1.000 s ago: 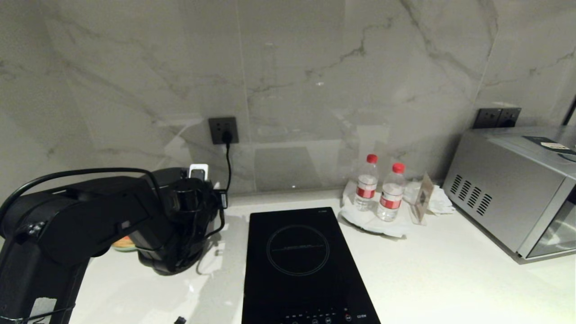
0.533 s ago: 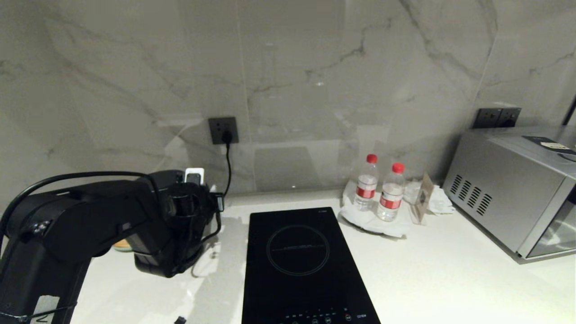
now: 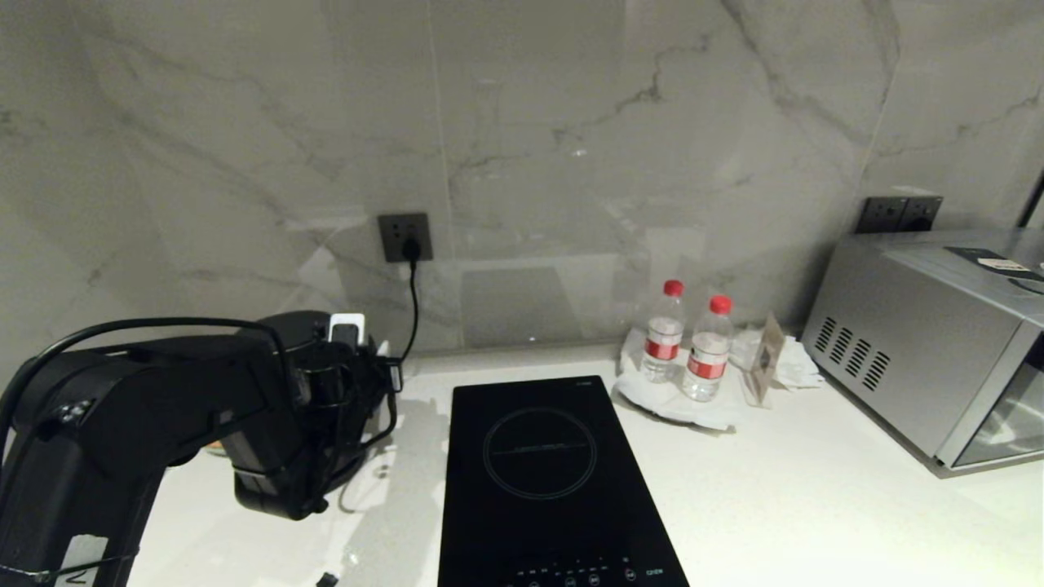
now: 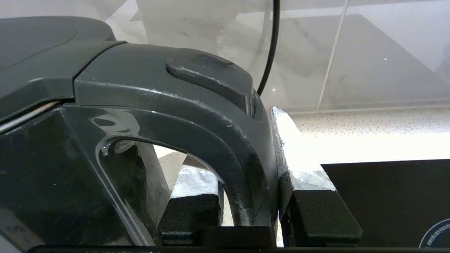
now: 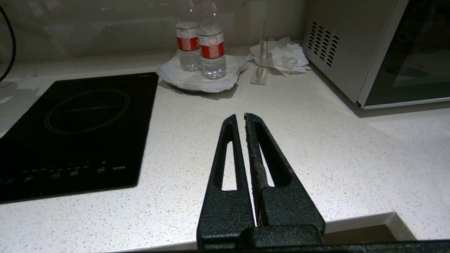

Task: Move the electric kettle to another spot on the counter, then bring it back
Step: Place it on the power base

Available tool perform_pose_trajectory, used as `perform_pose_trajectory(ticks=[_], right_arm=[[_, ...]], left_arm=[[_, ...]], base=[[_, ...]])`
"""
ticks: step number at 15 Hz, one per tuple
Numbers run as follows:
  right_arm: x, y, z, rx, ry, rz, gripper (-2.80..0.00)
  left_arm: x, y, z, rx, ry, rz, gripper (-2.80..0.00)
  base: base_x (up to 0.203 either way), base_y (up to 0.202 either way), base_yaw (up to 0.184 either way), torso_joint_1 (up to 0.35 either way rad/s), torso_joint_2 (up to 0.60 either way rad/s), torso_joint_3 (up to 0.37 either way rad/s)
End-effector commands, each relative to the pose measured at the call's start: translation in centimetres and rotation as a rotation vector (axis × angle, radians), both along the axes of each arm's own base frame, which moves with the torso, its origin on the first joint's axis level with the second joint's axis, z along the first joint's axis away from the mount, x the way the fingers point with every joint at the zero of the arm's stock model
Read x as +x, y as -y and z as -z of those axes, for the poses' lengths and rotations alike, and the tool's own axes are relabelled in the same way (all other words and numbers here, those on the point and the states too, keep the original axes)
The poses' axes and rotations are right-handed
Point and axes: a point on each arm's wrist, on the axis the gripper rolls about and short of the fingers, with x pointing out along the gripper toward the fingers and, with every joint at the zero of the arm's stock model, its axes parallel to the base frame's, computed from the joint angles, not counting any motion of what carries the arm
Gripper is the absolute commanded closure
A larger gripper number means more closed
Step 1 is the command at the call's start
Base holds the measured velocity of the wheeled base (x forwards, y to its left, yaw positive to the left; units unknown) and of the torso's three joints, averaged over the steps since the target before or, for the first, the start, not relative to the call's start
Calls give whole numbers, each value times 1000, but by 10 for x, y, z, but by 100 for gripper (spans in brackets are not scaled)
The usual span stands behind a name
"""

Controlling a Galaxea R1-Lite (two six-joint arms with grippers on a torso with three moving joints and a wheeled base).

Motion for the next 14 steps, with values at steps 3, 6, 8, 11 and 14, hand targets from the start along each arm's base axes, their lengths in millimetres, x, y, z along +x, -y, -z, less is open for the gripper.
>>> perform_pose_trajectory(ticks=[3,6,8,11,14], right_arm=[[0,0,0,0,0,0,0],[0,0,0,0,0,0,0],[0,0,0,0,0,0,0],[0,0,0,0,0,0,0],[0,0,0,0,0,0,0]], left_arm=[[-9,-1,-2,-2,5,-1,0],[-15,2,-1,-1,8,10,0],[-19,1,2,2,-9,10,0],[-17,2,4,3,-11,12,0],[-17,9,2,3,1,24,0]], base=[[0,0,0,0,0,0],[0,0,0,0,0,0],[0,0,0,0,0,0],[0,0,0,0,0,0],[0,0,0,0,0,0]])
